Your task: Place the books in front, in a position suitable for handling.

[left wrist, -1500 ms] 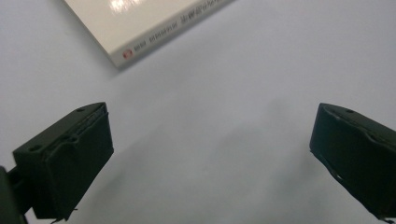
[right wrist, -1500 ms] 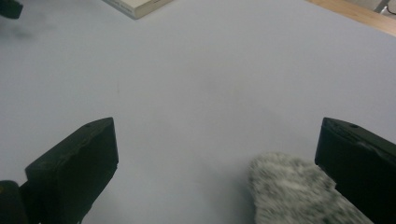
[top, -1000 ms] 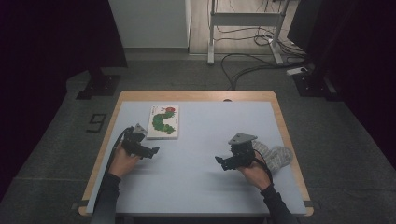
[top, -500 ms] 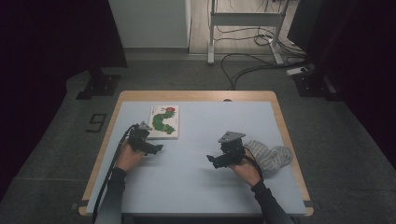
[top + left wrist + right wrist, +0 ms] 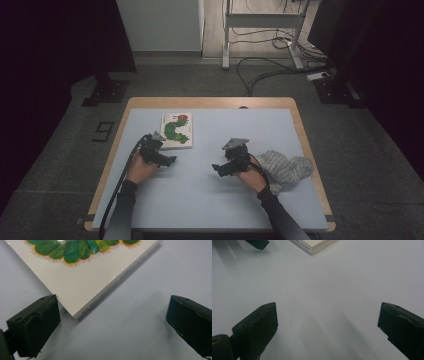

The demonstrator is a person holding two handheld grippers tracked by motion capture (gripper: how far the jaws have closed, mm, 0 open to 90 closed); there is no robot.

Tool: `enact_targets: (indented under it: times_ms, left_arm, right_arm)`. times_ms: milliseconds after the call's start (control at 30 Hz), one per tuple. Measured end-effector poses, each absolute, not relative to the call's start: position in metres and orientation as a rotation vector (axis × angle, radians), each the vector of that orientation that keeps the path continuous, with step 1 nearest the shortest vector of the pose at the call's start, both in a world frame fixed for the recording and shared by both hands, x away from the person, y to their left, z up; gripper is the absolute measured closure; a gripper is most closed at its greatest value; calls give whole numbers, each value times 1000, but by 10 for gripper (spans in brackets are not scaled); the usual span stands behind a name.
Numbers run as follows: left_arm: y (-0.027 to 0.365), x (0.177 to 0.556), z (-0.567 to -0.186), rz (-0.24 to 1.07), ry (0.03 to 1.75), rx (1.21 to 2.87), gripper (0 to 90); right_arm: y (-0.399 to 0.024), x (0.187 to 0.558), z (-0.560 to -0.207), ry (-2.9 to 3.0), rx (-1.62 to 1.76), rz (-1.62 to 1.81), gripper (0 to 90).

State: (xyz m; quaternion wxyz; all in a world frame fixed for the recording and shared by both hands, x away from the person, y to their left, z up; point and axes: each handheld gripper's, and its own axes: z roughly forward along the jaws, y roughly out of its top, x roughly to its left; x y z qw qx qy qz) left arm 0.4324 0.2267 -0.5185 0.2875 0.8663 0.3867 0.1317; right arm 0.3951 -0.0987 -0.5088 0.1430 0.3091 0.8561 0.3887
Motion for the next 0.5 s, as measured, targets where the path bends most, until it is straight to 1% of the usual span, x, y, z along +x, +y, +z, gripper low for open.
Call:
enact_targets:
  times_ms: [200,300,433,500]
  left_arm:
    - [218,429,-519,316,1005,2286,0]
    - [214,427,-520,277,986,2258,0]
    - [212,426,-521,292,975,2269,0]
    - [215,427,-521,266,977,2258,0]
  right_arm:
    - [-80,407,-516,2511,855,1111,24]
    - [-73,413,-518,2522,831,1105,42]
    - [-64,422,-520,2525,806,1116,56]
    - [-59,427,-521,2533,790,1113,59]
